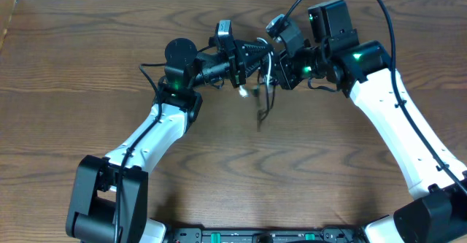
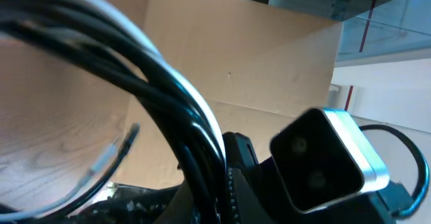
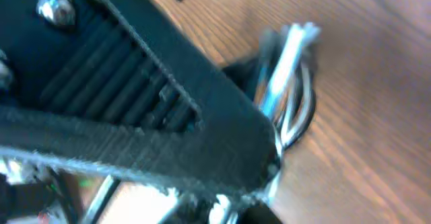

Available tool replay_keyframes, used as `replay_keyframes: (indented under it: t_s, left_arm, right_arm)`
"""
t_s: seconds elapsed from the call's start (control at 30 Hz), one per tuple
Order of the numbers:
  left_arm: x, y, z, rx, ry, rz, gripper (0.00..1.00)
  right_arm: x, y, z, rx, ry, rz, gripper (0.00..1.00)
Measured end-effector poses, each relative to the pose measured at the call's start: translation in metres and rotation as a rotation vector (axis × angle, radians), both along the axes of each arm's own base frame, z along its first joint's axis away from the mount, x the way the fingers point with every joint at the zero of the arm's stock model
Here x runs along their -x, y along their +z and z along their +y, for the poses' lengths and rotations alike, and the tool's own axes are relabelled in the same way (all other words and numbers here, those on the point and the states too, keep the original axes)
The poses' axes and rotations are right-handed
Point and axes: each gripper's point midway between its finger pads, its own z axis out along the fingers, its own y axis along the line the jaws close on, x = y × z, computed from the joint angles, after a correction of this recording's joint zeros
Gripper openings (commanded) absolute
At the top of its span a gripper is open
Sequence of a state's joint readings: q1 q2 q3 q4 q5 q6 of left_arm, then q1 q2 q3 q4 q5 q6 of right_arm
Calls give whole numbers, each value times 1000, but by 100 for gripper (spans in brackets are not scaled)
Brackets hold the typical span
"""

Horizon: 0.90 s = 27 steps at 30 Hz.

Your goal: Untangle cables

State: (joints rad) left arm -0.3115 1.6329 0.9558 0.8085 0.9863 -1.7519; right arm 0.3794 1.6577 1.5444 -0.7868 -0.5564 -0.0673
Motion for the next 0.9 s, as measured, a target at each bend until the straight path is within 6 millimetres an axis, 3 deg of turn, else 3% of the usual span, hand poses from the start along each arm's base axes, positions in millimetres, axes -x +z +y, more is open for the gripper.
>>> replay_keyframes:
  t_s: [0.1,0.2,0.3,0.4,0.57,0.9]
  left_arm:
    - [0,-1,0,-17,-2,-42,8]
    - [4,-2,0,-44,-23,-118,23]
    - [9,-2,5,-78,-67,-233,39]
    - [16,-3,10,-110,-113,-367,48]
    - [29,-8,10,-140,-194,-501,49]
    - [42,-51,11,-222,-273,-431,49]
  right_arm:
    - [1,0,-2,-20,-29,45,1]
    - [1,-1,-9,-43,-56,93,1]
    - [-9,-3,-37,-58,-141,143,1]
    - [-16,-7,-66,-79,-224,205,1]
    - [-16,-4,-79,-128,-246,250,1]
    - [-4,2,-75,-197,-213,315,1]
